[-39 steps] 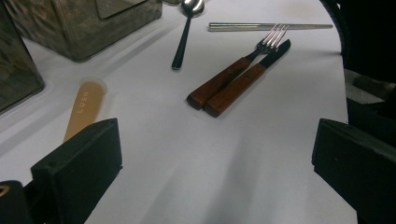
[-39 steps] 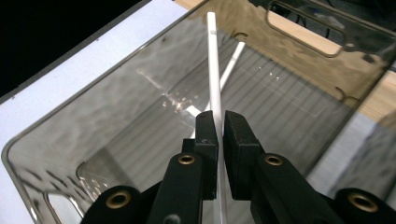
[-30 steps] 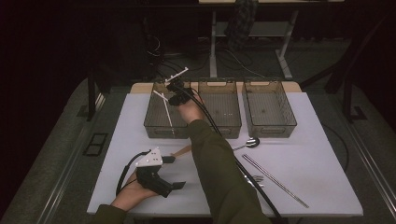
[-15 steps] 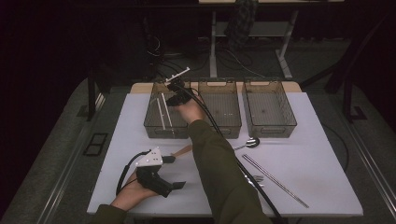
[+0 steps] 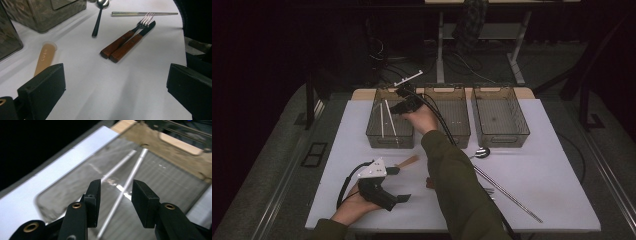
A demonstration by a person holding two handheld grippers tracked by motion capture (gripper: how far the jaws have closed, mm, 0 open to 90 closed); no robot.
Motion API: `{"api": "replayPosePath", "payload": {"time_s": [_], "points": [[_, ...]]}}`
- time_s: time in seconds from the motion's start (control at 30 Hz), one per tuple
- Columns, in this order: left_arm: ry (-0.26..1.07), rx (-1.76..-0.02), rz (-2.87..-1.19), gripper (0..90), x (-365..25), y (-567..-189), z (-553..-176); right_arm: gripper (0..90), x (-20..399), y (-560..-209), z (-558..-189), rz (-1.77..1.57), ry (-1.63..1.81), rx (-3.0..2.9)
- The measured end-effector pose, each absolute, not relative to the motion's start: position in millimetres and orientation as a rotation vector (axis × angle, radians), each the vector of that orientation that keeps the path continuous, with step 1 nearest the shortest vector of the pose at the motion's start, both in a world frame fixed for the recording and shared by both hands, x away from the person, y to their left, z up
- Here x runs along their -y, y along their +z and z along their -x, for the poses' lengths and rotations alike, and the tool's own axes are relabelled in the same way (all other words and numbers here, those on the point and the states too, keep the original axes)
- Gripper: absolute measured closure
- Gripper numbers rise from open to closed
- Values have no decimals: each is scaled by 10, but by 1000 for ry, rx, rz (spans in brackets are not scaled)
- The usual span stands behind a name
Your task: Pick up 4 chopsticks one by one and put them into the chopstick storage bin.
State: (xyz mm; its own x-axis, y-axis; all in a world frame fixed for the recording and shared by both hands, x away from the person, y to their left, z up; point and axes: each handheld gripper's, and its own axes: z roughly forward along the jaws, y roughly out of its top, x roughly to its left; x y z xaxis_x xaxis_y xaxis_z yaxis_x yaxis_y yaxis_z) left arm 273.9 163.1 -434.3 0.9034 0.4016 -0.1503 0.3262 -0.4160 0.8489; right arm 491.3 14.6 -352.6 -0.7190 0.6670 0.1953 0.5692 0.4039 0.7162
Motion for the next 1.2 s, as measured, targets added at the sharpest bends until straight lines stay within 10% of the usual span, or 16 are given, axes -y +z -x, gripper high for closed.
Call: {"api": "replayPosePath", "payload": {"time_s": [0.27, 1.2], "points": [[91, -523, -2044, 3, -1621, -4349, -2738, 885, -209, -3495, -4648, -929, 1230, -2681], [94, -523, -2057, 3, -1612, -4358, -2746, 894, -254, -3633, -4369, -809, 1073, -2765]]}}
